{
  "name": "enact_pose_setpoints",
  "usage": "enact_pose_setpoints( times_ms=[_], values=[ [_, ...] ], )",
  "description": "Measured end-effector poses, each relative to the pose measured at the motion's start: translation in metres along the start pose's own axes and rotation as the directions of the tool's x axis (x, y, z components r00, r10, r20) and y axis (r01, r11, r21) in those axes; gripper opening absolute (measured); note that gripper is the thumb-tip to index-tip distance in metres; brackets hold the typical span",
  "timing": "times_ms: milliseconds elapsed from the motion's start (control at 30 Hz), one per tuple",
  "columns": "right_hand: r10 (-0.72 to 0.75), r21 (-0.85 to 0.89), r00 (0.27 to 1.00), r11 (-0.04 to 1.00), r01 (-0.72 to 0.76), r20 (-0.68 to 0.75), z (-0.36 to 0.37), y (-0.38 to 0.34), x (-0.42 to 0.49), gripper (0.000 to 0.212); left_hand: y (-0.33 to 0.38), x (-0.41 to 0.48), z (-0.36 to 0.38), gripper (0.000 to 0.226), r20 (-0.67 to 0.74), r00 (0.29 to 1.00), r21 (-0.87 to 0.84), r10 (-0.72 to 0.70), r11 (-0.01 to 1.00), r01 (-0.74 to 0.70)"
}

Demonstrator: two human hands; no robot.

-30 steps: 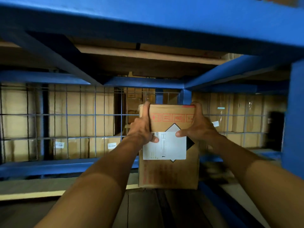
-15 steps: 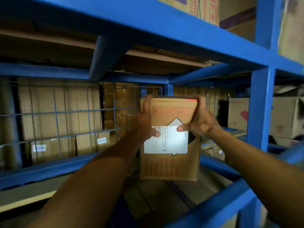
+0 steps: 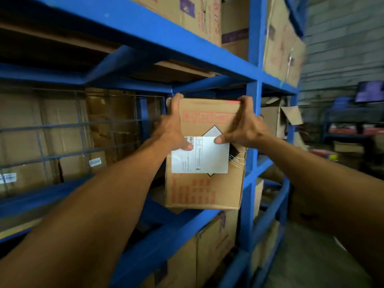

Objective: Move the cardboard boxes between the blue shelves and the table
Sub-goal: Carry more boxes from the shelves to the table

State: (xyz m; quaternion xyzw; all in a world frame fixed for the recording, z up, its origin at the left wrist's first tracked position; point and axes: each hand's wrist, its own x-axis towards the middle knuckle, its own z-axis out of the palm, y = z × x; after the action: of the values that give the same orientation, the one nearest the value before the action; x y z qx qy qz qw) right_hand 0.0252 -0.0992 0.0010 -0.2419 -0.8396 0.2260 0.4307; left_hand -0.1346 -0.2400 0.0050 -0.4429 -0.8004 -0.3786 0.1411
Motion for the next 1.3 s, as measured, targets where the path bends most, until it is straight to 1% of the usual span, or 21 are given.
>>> enact_pose_setpoints(
  times_ms=[67,167,233,300,433,567,667,800,900,967,1000,1133,1200,1267,1300],
  values=[
    [0.045,-0.046,0.998,0.998,-0.047,-0.044,-0.02,-0.006,-0.03,0.122,0.016,-0.023,0.0,0.139,0.019,1.0,-0.025,0.025,0.999,-0.025],
    [0.113,-0.089,0.985,0.988,-0.125,-0.133,-0.055,-0.009,-0.081,0.122,0.045,-0.06,0.005,0.133,0.062,0.991,-0.085,0.12,0.99,-0.115],
    [0.189,-0.141,0.965,0.966,-0.216,-0.182,-0.08,-0.008,-0.114,0.122,0.067,-0.08,0.012,0.128,0.105,0.977,-0.144,0.183,0.975,-0.168],
    [0.236,-0.205,0.941,0.935,-0.288,-0.244,-0.104,-0.009,-0.142,0.122,0.089,-0.096,0.023,0.128,0.124,0.963,-0.201,0.241,0.956,-0.214],
    [0.282,-0.286,0.888,0.873,-0.394,-0.363,-0.146,-0.015,-0.193,0.109,0.128,-0.126,0.047,0.135,0.158,0.927,-0.307,0.34,0.909,-0.282],
    [0.309,-0.309,0.802,0.804,-0.507,-0.511,-0.166,-0.025,-0.234,0.115,0.159,-0.145,0.058,0.137,0.179,0.871,-0.388,0.457,0.847,-0.364],
    [0.318,-0.311,0.734,0.753,-0.58,-0.6,-0.171,-0.031,-0.259,0.12,0.173,-0.155,0.067,0.137,0.184,0.814,-0.454,0.551,0.782,-0.427],
    [0.319,-0.279,0.644,0.706,-0.651,-0.695,-0.163,-0.03,-0.288,0.12,0.181,-0.164,0.086,0.135,0.19,0.749,-0.494,0.634,0.721,-0.485],
    [0.329,-0.217,0.553,0.677,-0.703,-0.765,-0.158,-0.02,-0.315,0.106,0.188,-0.172,0.107,0.123,0.134,0.663,-0.504,0.737,0.626,-0.594],
    [0.332,-0.192,0.501,0.648,-0.737,-0.799,-0.163,-0.013,-0.332,0.097,0.2,-0.179,0.123,0.121,0.109,0.6,-0.503,0.793,0.564,-0.655],
    [0.332,-0.189,0.484,0.633,-0.751,-0.81,-0.168,-0.01,-0.339,0.095,0.209,-0.183,0.131,0.124,0.101,0.577,-0.516,0.81,0.539,-0.666],
    [0.301,-0.232,0.437,0.531,-0.815,-0.848,-0.204,0.008,-0.357,0.092,0.259,-0.199,0.168,0.129,0.097,0.529,-0.577,0.843,0.481,-0.661],
    [0.276,-0.256,0.418,0.474,-0.842,-0.865,-0.228,0.021,-0.365,0.092,0.287,-0.208,0.184,0.127,0.103,0.472,-0.61,0.876,0.431,-0.665],
    [0.277,-0.256,0.391,0.418,-0.872,-0.878,-0.255,0.035,-0.372,0.09,0.317,-0.215,0.196,0.123,0.115,0.392,-0.643,0.913,0.369,-0.671],
    [0.277,-0.248,0.374,0.398,-0.883,-0.885,-0.268,0.042,-0.374,0.09,0.333,-0.217,0.201,0.121,0.116,0.365,-0.645,0.924,0.35,-0.679]
  ],
)
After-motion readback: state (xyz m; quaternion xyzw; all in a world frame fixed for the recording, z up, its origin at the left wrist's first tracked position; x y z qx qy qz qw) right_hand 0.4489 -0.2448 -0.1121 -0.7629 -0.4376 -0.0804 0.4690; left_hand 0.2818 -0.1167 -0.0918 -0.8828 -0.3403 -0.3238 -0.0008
